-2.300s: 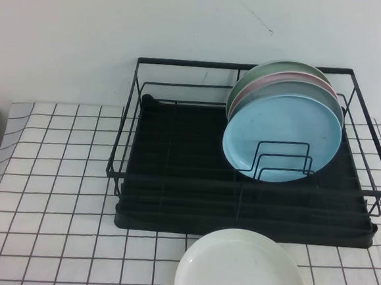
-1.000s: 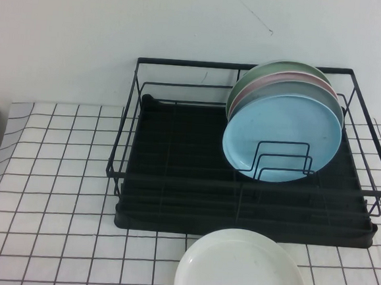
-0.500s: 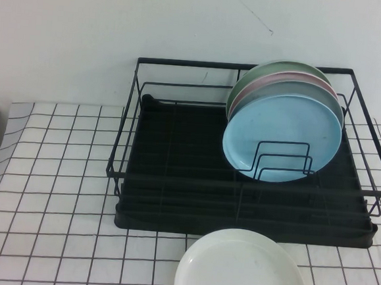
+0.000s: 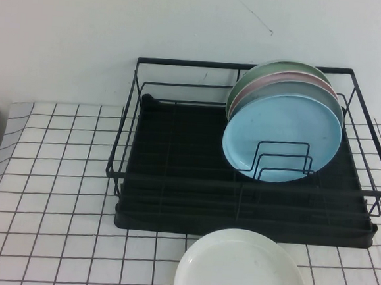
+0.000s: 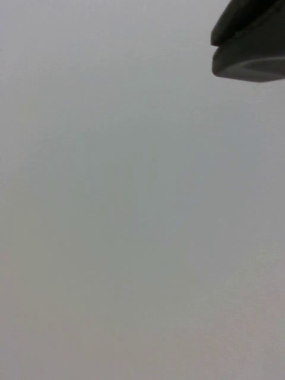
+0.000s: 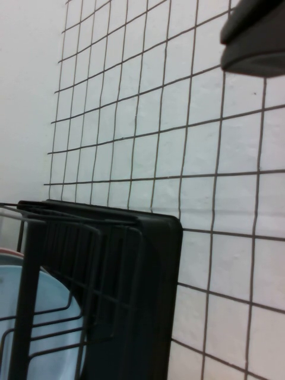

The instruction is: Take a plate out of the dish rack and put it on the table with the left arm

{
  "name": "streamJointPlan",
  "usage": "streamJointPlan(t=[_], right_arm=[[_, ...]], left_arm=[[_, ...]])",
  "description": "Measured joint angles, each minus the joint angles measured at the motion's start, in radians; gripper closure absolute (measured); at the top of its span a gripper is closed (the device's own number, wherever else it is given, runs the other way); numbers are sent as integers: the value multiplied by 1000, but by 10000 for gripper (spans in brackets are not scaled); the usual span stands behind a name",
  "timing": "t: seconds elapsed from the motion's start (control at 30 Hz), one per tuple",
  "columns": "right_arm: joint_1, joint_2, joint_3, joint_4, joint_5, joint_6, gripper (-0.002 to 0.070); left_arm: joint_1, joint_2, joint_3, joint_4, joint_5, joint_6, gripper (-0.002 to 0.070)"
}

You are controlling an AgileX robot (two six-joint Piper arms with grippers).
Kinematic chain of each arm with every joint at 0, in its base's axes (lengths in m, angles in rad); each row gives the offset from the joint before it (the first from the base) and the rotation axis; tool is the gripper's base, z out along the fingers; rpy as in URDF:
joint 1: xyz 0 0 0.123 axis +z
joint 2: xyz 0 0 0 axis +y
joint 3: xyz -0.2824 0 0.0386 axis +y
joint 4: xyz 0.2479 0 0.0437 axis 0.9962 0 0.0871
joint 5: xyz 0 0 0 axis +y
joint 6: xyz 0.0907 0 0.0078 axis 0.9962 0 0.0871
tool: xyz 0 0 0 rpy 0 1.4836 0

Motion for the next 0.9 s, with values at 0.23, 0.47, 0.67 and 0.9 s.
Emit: streamJointPlan(t=[0.23, 0.47, 0.67, 0.9], right_arm=[[0, 0, 0, 0, 0, 0, 679], [0, 0, 0, 0, 0, 0, 679], [0, 0, 0, 0, 0, 0, 679], [0, 0, 0, 0, 0, 0, 679]], left_arm=[[0, 16, -154, -25, 341, 11, 678], [0, 273, -483, 12, 686, 65, 678], [0, 573, -689, -30, 846, 301, 678], [-43, 873, -815, -364, 847, 713, 678]])
